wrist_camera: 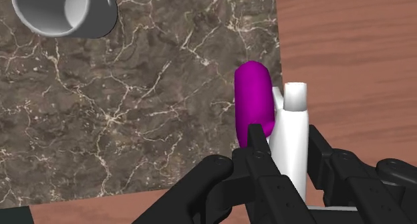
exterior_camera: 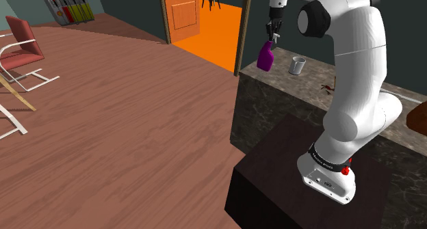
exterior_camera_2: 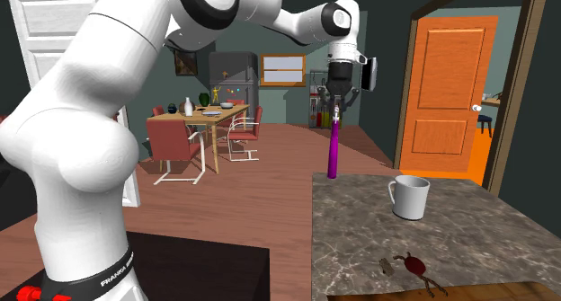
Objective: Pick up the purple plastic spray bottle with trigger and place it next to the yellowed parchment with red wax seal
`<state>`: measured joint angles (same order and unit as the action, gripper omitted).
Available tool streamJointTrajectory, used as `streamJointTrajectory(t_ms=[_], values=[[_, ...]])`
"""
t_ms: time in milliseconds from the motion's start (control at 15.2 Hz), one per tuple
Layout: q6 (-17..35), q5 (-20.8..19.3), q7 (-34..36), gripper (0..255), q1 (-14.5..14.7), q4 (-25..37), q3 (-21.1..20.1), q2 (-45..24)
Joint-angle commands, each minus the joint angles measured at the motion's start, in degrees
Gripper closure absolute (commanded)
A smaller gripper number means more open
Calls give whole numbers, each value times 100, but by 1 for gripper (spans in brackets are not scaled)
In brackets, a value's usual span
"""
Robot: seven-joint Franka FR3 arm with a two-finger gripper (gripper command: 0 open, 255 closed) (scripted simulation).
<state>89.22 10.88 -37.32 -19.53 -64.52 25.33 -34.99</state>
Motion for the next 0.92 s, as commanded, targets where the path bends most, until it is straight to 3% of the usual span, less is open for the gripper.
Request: streamJointTrajectory(t_ms=[0, 660, 858], values=[[-180, 6, 8, 255, -34, 209, -1, -26], [-1181, 108, 38, 255, -327, 1580, -41, -367], [-770, -150, -199, 255, -119, 316, 133, 483]])
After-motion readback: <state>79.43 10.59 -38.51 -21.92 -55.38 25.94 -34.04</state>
